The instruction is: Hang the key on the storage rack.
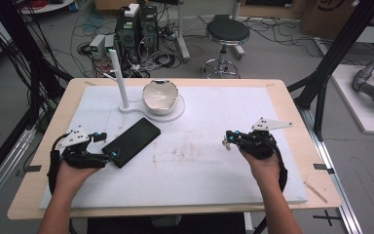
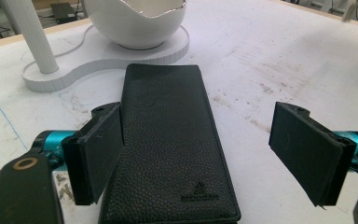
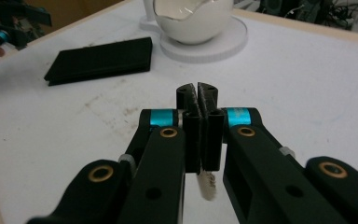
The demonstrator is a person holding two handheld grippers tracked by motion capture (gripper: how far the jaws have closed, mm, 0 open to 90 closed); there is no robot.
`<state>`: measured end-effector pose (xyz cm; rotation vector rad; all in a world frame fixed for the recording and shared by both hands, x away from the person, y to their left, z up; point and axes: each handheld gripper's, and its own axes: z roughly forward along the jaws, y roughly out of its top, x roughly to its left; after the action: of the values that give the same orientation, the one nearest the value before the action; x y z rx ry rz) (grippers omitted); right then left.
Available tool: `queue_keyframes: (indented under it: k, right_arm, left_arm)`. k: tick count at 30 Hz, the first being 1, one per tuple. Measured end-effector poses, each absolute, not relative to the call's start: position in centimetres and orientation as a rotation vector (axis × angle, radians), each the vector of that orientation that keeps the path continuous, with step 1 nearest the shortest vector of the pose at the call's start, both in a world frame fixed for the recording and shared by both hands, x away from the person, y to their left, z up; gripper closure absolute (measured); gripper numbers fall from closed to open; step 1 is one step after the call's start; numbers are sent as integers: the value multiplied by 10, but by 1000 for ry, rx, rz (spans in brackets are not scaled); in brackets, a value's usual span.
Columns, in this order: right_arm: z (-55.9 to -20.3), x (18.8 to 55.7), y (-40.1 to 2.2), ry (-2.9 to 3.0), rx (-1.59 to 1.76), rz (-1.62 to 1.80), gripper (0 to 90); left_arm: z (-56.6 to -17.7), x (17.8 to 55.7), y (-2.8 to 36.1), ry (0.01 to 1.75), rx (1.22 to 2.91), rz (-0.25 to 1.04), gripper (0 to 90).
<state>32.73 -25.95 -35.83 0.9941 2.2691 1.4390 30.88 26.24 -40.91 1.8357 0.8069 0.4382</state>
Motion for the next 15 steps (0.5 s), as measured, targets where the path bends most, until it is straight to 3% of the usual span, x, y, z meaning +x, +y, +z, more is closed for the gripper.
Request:
queue_keyframes:
  k: [8, 15]
  right_arm:
    - [-302, 344, -236, 2340, 842, 1486, 900]
    - [-276, 364, -213, 2355, 777, 1486, 900]
  left_arm:
    - [-406, 307, 258, 787, 1843, 443, 179]
    - [-404, 306, 259, 791, 1848, 454, 181]
